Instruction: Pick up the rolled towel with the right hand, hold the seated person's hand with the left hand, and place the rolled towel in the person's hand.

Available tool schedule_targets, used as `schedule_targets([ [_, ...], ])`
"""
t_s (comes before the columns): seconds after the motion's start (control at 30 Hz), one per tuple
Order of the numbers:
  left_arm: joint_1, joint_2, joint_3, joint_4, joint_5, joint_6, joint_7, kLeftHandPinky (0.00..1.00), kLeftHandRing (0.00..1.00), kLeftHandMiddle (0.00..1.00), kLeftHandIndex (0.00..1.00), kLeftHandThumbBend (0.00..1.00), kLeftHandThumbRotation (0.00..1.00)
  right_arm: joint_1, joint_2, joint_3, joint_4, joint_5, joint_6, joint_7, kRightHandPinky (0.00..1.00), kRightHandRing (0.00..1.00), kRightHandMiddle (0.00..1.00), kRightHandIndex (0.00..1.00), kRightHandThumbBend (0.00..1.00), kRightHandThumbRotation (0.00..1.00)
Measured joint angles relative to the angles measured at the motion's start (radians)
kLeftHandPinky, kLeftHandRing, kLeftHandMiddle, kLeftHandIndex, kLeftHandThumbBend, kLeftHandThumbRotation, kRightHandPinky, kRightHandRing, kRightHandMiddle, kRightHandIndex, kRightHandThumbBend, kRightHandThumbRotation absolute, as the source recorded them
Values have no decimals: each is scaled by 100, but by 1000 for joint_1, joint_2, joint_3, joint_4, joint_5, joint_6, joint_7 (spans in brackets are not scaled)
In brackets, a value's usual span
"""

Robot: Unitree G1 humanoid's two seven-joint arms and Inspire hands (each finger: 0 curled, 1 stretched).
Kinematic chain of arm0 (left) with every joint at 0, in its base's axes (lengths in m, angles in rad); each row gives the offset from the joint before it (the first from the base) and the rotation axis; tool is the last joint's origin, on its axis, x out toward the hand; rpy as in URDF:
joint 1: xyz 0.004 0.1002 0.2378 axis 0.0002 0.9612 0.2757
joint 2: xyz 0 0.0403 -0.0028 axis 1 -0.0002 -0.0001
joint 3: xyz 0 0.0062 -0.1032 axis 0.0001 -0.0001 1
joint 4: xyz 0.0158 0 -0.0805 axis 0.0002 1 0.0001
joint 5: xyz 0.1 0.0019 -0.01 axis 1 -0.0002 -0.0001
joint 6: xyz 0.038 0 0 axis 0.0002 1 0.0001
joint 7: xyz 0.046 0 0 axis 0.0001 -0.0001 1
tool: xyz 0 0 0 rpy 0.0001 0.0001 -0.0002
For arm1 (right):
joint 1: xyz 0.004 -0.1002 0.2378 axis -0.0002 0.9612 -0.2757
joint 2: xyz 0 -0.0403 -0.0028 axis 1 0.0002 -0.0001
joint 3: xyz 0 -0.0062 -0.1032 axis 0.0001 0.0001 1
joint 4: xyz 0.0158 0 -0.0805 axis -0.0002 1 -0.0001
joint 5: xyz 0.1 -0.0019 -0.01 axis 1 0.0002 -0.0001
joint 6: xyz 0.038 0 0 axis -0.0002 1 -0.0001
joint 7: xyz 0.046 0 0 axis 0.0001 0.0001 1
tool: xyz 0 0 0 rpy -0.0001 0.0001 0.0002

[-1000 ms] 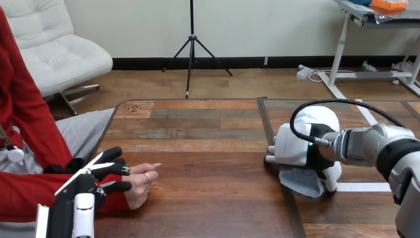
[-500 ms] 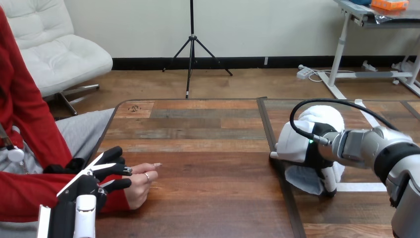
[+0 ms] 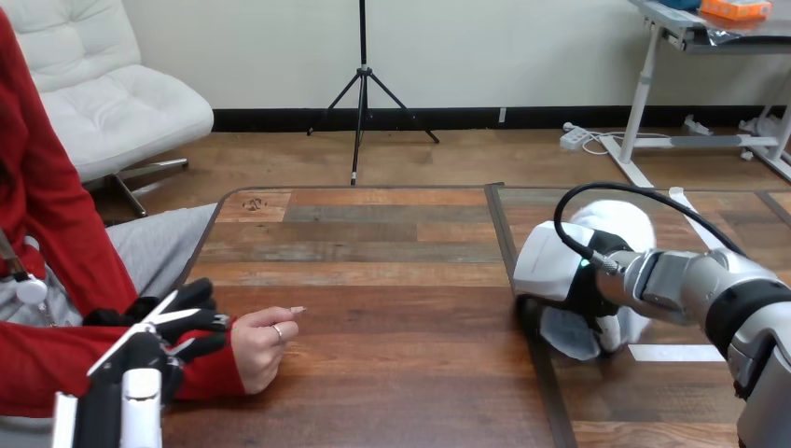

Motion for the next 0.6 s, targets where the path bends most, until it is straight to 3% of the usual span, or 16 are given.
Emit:
schedule_targets([
  [0.27, -1, -1, 4, 0, 0, 0, -3, 66, 78, 79, 53, 50, 100, 3, -5, -10, 1, 19, 4, 2, 14, 19, 25, 32, 65, 0],
  [0.6, -12, -2, 3, 0, 0, 1, -16, 64, 78, 79, 53, 49, 100, 8, -19, -48, 4, 81, -29, 11, 19, 26, 32, 36, 71, 0],
])
